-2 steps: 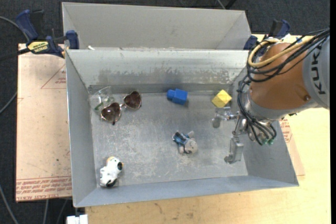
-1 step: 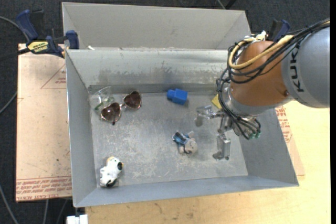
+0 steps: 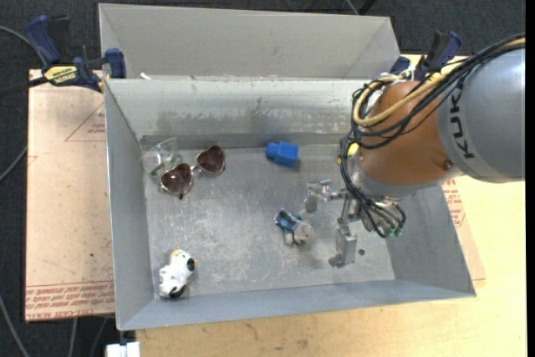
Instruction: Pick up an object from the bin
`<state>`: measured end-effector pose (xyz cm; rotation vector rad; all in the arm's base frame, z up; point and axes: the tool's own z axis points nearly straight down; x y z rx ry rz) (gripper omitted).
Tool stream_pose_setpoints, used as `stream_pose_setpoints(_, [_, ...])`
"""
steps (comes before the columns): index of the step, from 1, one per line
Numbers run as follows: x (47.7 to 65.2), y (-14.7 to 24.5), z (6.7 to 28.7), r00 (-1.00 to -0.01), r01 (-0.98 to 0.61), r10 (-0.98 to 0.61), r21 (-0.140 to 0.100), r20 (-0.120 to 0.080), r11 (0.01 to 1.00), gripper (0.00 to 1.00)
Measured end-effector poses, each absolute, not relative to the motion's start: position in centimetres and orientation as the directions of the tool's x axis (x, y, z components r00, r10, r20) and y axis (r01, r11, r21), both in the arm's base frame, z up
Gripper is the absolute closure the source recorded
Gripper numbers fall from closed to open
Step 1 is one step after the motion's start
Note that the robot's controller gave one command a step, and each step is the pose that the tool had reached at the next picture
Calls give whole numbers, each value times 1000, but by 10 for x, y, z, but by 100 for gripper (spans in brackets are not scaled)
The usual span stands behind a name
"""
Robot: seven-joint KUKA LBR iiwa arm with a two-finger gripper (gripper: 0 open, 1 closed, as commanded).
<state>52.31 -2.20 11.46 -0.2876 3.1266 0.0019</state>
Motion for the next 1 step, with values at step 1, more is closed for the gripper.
stream_pose_setpoints(1, [512, 1, 101, -1000, -19, -19, 1, 0, 1000, 0])
